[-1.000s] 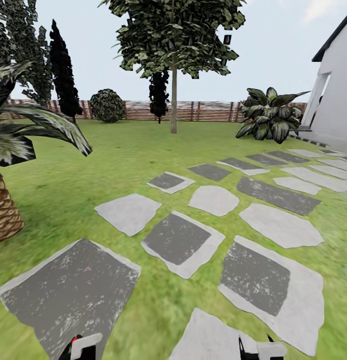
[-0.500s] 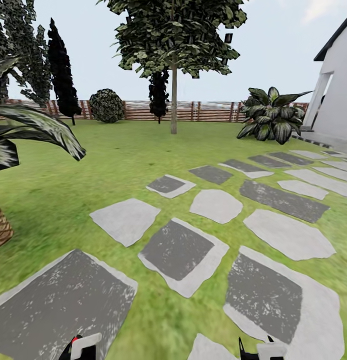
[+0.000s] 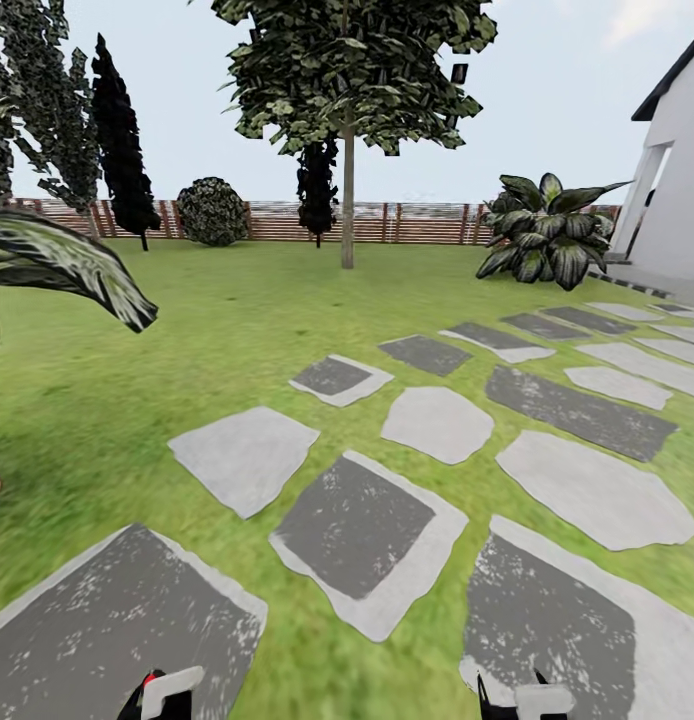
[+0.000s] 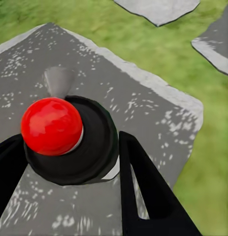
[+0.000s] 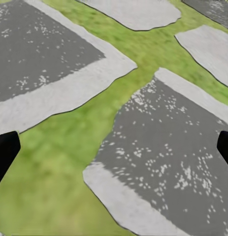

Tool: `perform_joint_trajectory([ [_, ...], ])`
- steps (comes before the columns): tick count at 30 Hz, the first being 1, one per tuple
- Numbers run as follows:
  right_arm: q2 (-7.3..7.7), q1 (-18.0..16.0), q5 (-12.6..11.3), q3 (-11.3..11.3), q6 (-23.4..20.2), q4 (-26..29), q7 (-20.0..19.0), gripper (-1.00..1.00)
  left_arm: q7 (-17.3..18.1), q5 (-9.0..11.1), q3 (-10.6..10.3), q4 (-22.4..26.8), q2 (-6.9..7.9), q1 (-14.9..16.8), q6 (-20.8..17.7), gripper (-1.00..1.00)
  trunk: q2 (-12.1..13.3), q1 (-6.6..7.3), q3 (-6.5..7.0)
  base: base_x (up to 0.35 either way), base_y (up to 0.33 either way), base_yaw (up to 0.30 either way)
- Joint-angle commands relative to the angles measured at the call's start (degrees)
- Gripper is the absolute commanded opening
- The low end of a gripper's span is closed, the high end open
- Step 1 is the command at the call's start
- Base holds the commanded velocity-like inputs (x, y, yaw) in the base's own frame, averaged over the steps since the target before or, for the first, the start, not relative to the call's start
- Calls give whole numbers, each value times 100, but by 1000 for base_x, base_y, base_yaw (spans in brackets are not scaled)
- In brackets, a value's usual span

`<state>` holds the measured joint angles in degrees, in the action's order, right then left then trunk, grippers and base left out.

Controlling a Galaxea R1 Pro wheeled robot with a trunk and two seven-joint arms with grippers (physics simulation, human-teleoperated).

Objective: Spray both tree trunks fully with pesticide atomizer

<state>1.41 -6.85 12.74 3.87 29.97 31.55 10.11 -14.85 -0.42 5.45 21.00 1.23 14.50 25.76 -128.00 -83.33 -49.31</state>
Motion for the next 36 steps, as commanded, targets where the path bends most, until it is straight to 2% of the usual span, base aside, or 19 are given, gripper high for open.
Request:
perform_joint_trajectory([
  [1, 0, 0, 0, 0, 0, 0, 0, 100, 0, -2, -1, 1, 0, 0, 0, -100, 0, 0, 0, 340, 0, 0],
  [36, 0, 0, -4, 0, 0, 8, 0, 100, 0, -11, -1, 1, 0, 0, 8, -100, 0, 0, 0, 340, 0, 0],
])
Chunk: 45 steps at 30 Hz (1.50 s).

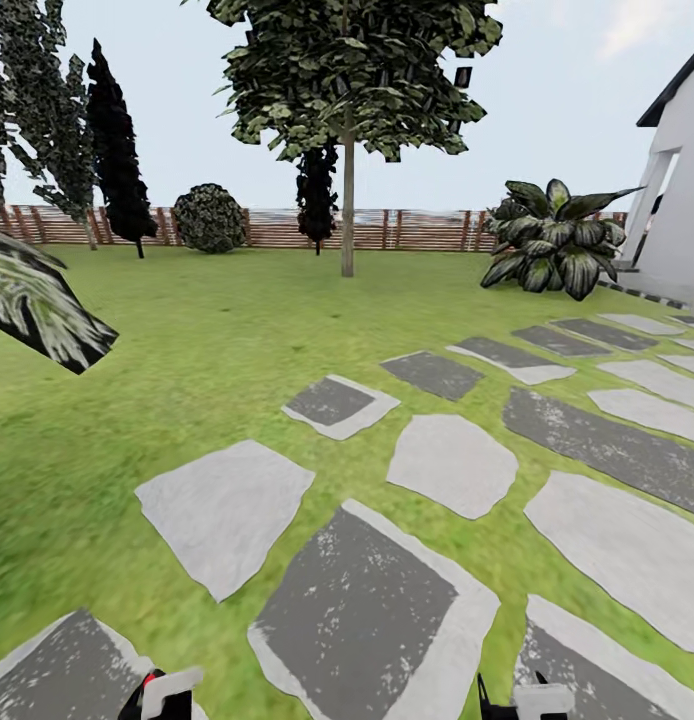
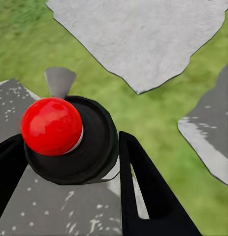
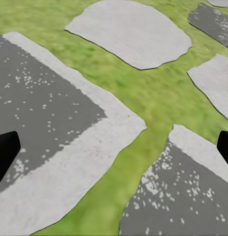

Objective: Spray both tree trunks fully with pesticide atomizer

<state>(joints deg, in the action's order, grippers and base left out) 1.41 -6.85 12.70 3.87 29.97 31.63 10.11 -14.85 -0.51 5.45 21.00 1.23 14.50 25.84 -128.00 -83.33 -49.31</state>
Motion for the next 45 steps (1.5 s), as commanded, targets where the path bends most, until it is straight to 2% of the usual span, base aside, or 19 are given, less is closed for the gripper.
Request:
perform_joint_trajectory([
  [1, 0, 0, 2, 0, 0, 1, 0, 100, 0, -2, 0, 1, 0, 0, 0, -100, 0, 0, 0, 340, 0, 0],
  [45, 0, 0, 0, 0, 0, -2, 1, 100, 0, 1, 0, 1, 2, 0, 0, -100, 0, 0, 0, 340, 0, 0],
])
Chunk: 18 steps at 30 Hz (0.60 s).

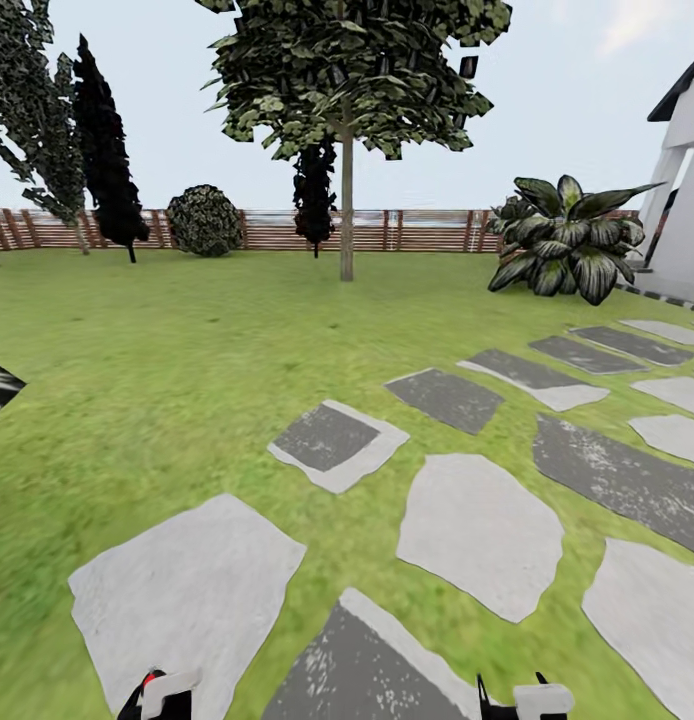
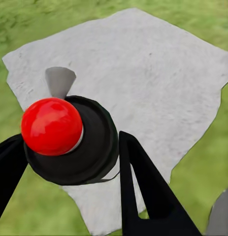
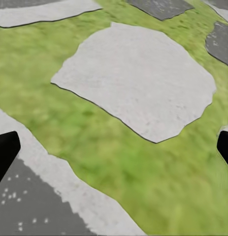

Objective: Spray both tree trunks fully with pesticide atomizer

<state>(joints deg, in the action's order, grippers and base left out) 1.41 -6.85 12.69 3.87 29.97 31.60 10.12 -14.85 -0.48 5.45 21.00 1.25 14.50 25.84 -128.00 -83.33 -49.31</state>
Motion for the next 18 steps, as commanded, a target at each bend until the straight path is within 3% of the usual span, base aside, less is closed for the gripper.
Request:
perform_joint_trajectory([
  [1, 0, 0, 0, 0, 0, 0, 0, 100, 0, -1, 0, 1, -1, 0, 0, -100, 0, 0, 0, 340, 0, 0],
  [18, 0, 0, -1, 0, 0, 4, -1, 100, 0, -4, 0, 1, -1, 0, 0, -100, 0, 0, 0, 340, 0, 0],
])
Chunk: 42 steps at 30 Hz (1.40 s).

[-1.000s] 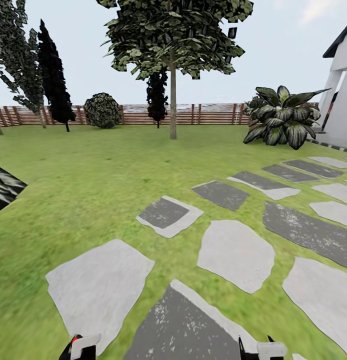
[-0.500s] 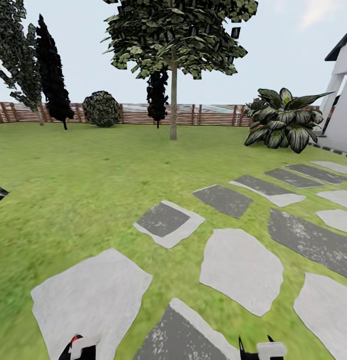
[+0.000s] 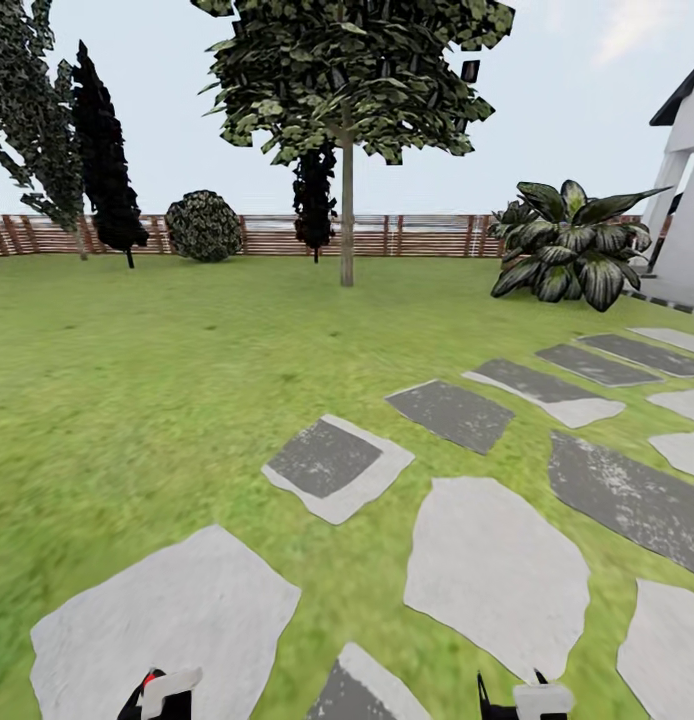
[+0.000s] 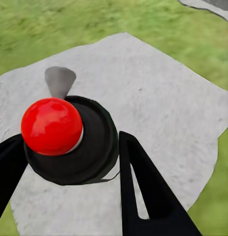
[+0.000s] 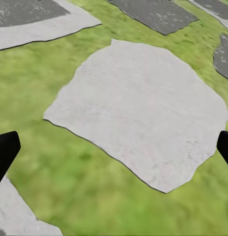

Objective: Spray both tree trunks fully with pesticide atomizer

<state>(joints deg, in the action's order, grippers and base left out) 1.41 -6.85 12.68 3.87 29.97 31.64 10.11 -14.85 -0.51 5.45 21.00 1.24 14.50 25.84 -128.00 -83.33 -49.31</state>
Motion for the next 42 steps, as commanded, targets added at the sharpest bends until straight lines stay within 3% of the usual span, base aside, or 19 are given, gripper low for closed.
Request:
perform_joint_trajectory([
  [1, 0, 0, -1, 0, 0, 0, 0, 100, 0, -2, 0, 1, 0, 0, 0, -100, 0, 0, 0, 340, 0, 0],
  [42, 0, 0, -2, 0, 0, -7, -1, 100, 0, -1, 1, 1, 7, 0, -2, -100, 0, 0, 0, 340, 0, 0],
])
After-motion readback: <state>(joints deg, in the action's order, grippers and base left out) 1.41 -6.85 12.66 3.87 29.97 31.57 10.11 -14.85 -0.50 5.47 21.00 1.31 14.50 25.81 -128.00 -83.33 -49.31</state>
